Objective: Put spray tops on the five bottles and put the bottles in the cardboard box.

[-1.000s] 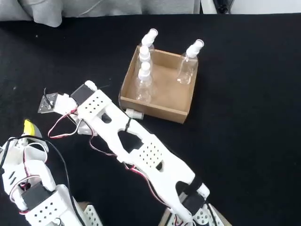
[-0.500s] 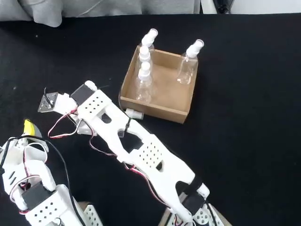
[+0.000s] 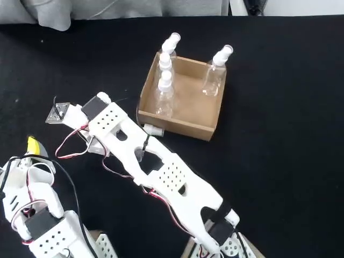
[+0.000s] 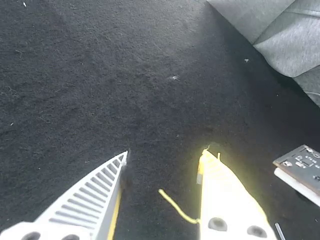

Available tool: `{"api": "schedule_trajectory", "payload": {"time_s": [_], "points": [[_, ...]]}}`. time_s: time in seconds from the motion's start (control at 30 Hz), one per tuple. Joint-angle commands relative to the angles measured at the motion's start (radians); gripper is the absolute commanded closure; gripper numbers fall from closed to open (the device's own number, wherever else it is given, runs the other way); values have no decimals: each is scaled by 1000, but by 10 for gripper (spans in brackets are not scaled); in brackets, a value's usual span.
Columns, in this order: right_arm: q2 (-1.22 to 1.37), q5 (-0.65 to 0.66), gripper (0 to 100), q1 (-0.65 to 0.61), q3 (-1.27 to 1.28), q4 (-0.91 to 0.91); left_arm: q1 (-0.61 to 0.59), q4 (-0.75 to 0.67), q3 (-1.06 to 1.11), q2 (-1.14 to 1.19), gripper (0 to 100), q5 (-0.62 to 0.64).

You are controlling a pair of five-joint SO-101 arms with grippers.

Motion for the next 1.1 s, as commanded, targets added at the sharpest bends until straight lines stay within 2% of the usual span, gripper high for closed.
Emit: {"api": "schedule_trajectory", "payload": {"time_s": [0.0,0.3,0.67,1.07], "points": [[-24,-40,864,-8,-51,35,-2,0,-16,-11,791,-6],[-68,-84,864,83,-35,38,-7,0,-13,-11,791,-6],[-486,-92,864,98,383,31,-1,-2,-7,-11,790,-6],[-779,-95,864,92,656,29,-4,-2,-7,-11,791,-6]]}}
